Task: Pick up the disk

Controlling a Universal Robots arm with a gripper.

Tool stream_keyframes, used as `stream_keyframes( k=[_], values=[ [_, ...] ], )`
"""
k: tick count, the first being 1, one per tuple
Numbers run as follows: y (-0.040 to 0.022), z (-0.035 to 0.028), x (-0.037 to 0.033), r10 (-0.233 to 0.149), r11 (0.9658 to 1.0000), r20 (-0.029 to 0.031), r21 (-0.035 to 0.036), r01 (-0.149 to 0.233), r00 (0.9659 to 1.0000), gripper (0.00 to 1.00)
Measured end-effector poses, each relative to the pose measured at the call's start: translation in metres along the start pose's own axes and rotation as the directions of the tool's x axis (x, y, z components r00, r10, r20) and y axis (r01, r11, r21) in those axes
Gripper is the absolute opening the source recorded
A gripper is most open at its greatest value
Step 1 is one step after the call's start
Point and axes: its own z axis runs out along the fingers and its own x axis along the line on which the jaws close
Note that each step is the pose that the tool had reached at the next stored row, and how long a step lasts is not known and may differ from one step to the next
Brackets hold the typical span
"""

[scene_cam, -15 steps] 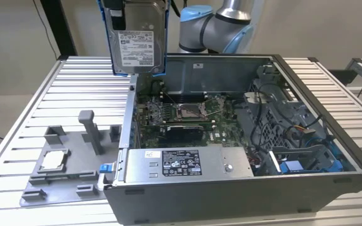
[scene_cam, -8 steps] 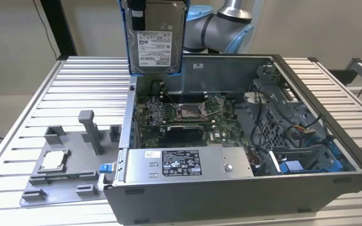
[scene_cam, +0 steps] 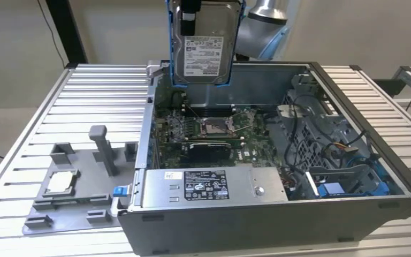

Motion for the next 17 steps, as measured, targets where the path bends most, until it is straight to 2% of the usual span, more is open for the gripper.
stream_keyframes(
  k=[17],
  values=[
    [-0.0771, -0.0022, 0.0070, 0.000, 1.0000, 0.0000, 0.0000, 0.000, 1.0000, 0.00]
  ],
)
